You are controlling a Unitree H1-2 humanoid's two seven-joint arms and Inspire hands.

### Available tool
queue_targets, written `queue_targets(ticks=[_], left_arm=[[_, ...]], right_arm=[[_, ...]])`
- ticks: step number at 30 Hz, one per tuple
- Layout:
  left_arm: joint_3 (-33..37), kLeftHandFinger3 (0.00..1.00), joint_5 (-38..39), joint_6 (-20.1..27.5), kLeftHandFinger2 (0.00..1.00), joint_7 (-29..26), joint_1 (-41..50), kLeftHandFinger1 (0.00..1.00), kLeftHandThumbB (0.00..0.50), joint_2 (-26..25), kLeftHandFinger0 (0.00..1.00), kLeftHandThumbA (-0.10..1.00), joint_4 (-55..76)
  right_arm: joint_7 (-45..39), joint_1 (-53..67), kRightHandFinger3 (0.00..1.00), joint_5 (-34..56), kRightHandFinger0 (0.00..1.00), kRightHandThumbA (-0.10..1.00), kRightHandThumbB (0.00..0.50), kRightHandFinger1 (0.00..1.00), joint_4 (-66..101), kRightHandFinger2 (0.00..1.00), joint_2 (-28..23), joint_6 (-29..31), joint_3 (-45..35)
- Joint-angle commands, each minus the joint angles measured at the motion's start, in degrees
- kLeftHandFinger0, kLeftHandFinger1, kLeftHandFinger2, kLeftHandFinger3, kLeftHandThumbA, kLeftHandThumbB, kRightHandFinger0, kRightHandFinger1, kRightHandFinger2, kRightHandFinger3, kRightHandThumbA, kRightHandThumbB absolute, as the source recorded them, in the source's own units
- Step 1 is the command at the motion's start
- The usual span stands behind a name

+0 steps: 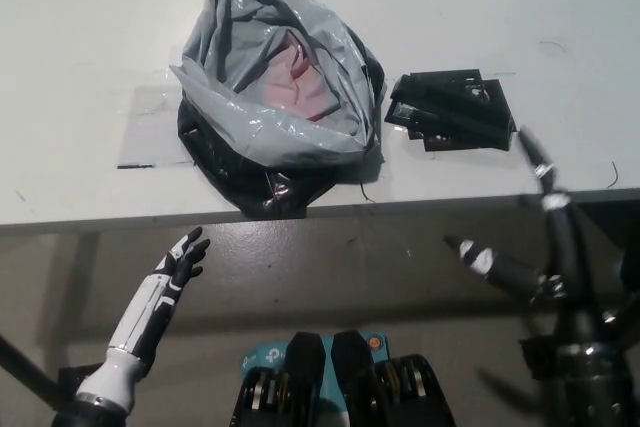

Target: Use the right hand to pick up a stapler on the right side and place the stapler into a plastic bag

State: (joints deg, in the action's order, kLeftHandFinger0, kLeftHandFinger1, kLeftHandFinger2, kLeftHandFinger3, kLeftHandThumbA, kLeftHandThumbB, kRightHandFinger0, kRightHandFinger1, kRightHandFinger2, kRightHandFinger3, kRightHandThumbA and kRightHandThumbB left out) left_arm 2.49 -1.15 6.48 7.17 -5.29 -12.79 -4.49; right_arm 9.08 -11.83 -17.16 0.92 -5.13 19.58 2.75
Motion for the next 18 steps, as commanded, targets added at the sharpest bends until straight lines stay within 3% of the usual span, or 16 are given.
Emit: queue_targets(ticks=[1, 5, 11, 13, 16, 18], left_arm=[[-0.23, 1.0, 0.37, 2.05, 1.0, 0.68, -0.66, 1.0, 0.286, -0.21, 1.0, 1.0, 1.89], [-0.33, 1.0, 0.73, 2.24, 1.0, 0.89, -0.77, 1.0, 0.277, -0.27, 1.0, 1.0, 1.95], [-0.44, 1.0, 0.99, 2.54, 1.0, 0.93, -0.95, 1.0, 0.266, -0.2, 1.0, 1.0, 1.91], [-0.46, 1.0, 1.06, 2.81, 1.0, 0.94, -1.12, 1.0, 0.266, -0.17, 1.0, 1.0, 1.7], [-0.52, 1.0, 0.64, 3.08, 1.0, 0.64, -1.16, 1.0, 0.261, -0.21, 1.0, 1.0, 1.76], [-0.63, 1.0, 1.09, 2.81, 1.0, 0.77, -1.15, 1.0, 0.268, -0.11, 1.0, 1.0, 1.85]], right_arm=[[-7.61, -12.86, 1.0, 4.15, 1.0, 0.99, 0.316, 1.0, 19.2, 1.0, -7.23, -16.24, -4.55], [-13.87, -24.89, 1.0, 6.31, 1.0, 0.92, 0.35, 1.0, 15.73, 1.0, -12.62, -27.36, -4.53], [-22.35, -39.73, 1.0, 5.07, 1.0, 0.83, 0.354, 1.0, -1.45, 1.0, -16.2, -35.54, 0.72], [-24.16, -43.15, 1.0, 4.42, 1.0, 0.8, 0.36, 1.0, -8.0, 1.0, -16.12, -35.96, 2.5], [-26.72, -48.06, 1.0, 2.33, 1.0, 0.78, 0.305, 1.0, -18.56, 1.0, -15.65, -34.9, 5.96], [-27.22, -50.99, 1.0, 0.58, 1.0, 0.76, 0.349, 1.0, -25.86, 1.0, -15.07, -33.17, 8.04]])
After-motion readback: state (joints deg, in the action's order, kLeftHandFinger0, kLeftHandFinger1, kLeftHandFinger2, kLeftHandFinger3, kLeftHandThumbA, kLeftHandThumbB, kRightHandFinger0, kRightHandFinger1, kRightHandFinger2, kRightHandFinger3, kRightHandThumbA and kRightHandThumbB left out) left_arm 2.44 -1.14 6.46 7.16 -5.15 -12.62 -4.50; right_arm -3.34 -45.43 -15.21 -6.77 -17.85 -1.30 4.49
